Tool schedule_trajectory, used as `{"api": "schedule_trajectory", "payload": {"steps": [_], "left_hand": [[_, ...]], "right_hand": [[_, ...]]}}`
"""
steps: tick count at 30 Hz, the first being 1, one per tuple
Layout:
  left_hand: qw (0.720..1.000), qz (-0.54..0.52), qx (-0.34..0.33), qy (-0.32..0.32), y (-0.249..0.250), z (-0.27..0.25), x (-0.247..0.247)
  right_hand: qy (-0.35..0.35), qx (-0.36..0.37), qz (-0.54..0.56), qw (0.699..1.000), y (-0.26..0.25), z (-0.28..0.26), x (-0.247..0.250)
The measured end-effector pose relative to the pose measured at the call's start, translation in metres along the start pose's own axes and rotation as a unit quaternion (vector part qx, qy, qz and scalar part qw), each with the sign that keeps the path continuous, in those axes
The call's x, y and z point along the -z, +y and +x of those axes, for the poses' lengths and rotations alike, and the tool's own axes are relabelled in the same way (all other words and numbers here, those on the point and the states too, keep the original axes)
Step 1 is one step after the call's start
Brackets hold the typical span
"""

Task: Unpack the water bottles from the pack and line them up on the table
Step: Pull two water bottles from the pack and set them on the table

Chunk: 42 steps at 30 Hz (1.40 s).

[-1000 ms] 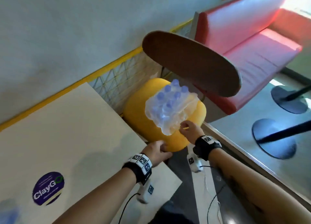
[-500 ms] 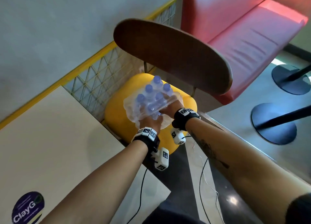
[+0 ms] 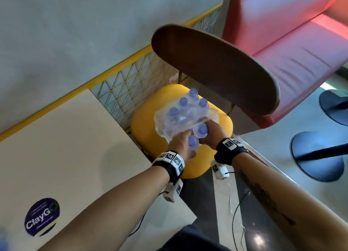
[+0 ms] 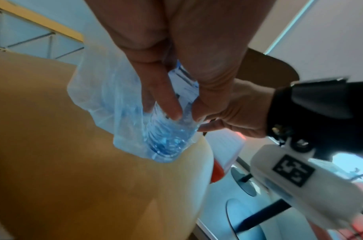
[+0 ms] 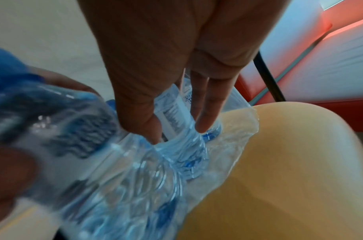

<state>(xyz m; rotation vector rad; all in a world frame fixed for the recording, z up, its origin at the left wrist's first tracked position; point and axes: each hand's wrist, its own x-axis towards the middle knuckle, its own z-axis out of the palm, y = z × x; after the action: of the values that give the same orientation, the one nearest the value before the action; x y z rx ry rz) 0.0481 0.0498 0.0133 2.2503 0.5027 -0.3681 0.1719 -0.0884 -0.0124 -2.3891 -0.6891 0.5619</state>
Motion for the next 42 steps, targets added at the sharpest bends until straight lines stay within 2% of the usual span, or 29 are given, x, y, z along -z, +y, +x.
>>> {"api": "schedule_trajectory", "payload": {"steps": [3,5,7,11,16,19,22,24,27,32,37,42], "left_hand": [[0.999,-0.025,-0.032,0.005,-0.012,-0.047,0.006],[0.998,-0.039,-0.039,0.043,-0.032,-0.083,0.017],[0.997,-0.023,-0.019,0.070,-0.061,-0.119,0.035],[0.991,0.021,0.065,0.117,-0.134,-0.197,0.085],[0.971,0.046,0.154,0.175,-0.219,-0.301,0.151],[0.958,0.067,0.205,0.188,-0.267,-0.352,0.187],[0.948,0.086,0.229,0.204,-0.314,-0.393,0.215],[0.943,0.111,0.246,0.193,-0.343,-0.414,0.230],[0.941,0.127,0.262,0.172,-0.381,-0.434,0.245],[0.957,0.111,0.233,0.135,-0.421,-0.436,0.247],[0.968,0.145,0.187,0.087,-0.436,-0.423,0.238],[0.963,0.200,0.172,0.060,-0.445,-0.415,0.239]], "right_hand": [[0.013,0.008,0.021,1.000,-0.006,-0.033,-0.007],[0.008,0.010,-0.005,1.000,-0.019,-0.059,-0.014],[-0.002,0.017,-0.020,1.000,-0.037,-0.084,-0.028],[-0.048,0.076,-0.062,0.994,-0.082,-0.119,-0.074],[-0.139,0.160,-0.073,0.975,-0.171,-0.153,-0.144],[-0.195,0.213,-0.047,0.956,-0.235,-0.169,-0.200],[-0.233,0.256,-0.025,0.938,-0.297,-0.186,-0.255],[-0.254,0.281,-0.019,0.925,-0.335,-0.196,-0.290],[-0.273,0.302,-0.012,0.913,-0.381,-0.210,-0.338],[-0.288,0.286,-0.039,0.913,-0.424,-0.225,-0.394],[-0.278,0.263,-0.054,0.922,-0.435,-0.231,-0.422],[-0.259,0.240,-0.047,0.935,-0.438,-0.240,-0.438]]}}
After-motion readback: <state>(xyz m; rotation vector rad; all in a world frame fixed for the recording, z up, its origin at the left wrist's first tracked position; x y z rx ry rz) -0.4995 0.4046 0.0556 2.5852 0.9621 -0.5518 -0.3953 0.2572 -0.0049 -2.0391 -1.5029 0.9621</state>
